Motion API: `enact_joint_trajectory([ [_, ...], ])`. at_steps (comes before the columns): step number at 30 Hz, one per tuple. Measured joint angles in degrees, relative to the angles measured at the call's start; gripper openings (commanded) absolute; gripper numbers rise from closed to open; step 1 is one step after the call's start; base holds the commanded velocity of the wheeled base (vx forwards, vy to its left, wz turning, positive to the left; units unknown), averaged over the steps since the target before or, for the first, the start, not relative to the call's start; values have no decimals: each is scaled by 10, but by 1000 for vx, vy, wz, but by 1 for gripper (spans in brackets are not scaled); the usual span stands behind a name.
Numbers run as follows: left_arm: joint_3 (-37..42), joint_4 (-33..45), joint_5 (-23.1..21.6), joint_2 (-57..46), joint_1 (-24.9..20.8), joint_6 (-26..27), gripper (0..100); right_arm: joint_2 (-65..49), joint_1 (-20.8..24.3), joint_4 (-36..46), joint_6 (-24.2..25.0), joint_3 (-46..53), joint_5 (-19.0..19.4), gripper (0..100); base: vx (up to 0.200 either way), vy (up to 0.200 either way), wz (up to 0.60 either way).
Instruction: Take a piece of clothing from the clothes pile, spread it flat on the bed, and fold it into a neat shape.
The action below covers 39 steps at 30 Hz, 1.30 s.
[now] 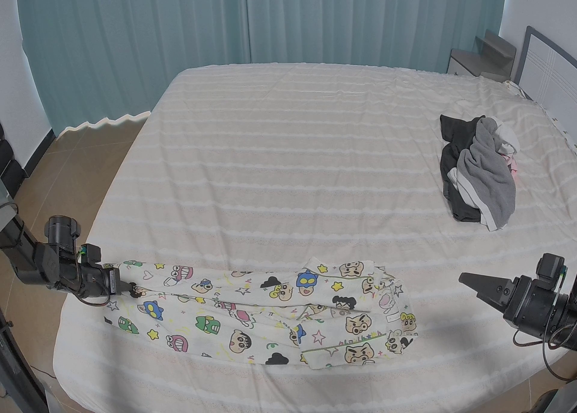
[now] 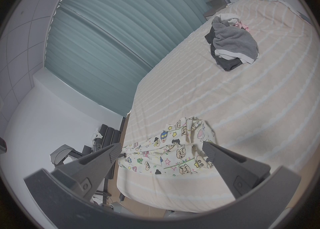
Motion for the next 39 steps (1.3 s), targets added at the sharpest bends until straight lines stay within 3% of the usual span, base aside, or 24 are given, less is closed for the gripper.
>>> enact_joint_trajectory([
  [10, -33, 63, -44, -20, 98, 29, 0, 0, 0, 0, 1, 0, 0, 100, 0, 0, 0],
  [20, -145, 173, -114, -25, 224, 43, 0, 1, 0, 0, 1, 1, 0, 100, 0, 0, 0],
  [27, -231, 246, -127, -19, 282, 45, 0, 2, 0, 0, 1, 1, 0, 100, 0, 0, 0],
  [32, -245, 275, -126, -29, 286, 44, 0, 2, 0, 0, 2, 1, 0, 100, 0, 0, 0],
  [39, -224, 312, -116, -80, 228, 39, 0, 2, 0, 0, 2, 1, 0, 100, 0, 0, 0],
])
